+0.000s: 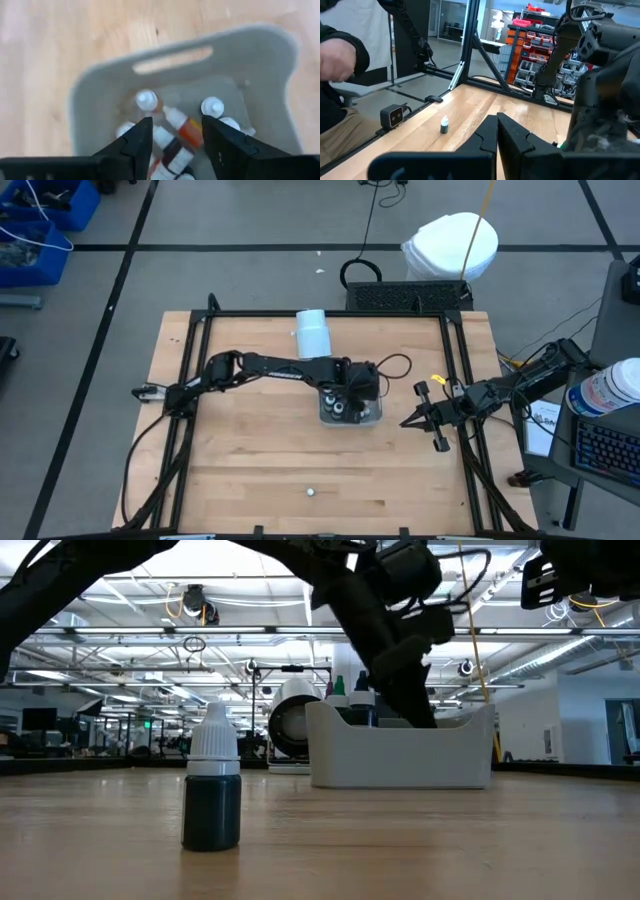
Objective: Pick & Place food coloring
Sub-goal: Put the green food coloring bottle into the gray bin
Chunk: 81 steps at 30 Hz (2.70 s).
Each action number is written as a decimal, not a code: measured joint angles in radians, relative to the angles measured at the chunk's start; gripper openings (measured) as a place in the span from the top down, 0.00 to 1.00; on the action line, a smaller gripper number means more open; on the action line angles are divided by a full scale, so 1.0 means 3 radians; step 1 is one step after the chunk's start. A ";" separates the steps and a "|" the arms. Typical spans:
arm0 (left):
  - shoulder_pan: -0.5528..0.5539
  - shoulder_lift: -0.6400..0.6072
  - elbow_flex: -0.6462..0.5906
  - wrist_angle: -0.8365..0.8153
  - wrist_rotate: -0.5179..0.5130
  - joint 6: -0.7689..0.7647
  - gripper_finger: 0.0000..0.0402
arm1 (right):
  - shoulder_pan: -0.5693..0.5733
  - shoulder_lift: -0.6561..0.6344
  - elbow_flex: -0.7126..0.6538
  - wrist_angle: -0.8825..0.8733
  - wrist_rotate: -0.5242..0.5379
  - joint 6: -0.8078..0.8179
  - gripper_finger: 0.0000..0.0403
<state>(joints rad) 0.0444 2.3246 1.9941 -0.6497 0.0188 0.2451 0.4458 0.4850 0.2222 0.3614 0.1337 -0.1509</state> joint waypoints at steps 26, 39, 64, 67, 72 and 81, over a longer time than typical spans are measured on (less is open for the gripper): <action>-0.1903 -0.3274 -0.1124 -0.1842 -0.1919 -0.1867 0.99 | -0.0001 0.0003 0.0000 -0.0099 -0.0013 -0.0055 1.00; -0.1401 -0.4926 -0.4910 0.2637 -0.0480 -0.0290 0.99 | 0.0000 0.0006 0.0000 -0.0140 -0.0013 -0.0183 1.00; -0.0623 -0.5804 -0.6113 0.3307 0.0343 -0.0595 1.00 | -0.0005 0.0104 0.0001 -0.0206 0.0168 -0.0237 1.00; -0.0637 -0.6062 -0.5967 0.2839 0.0204 -0.0424 1.00 | -0.0005 0.0109 0.0000 -0.0199 0.0167 -0.0200 1.00; -0.0637 -0.6515 -0.6069 0.2670 0.0200 -0.0330 1.00 | -0.0005 0.0111 0.0001 -0.0200 0.0172 -0.0149 1.00; -0.0637 -0.6886 -0.6455 0.2722 0.0023 -0.0787 0.98 | -0.0005 0.0125 0.0000 -0.0202 0.0376 -0.0326 1.00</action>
<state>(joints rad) -0.1467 0.2588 0.0577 0.1669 0.0256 0.0091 0.4442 0.5226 0.2222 0.3008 0.2465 -0.2487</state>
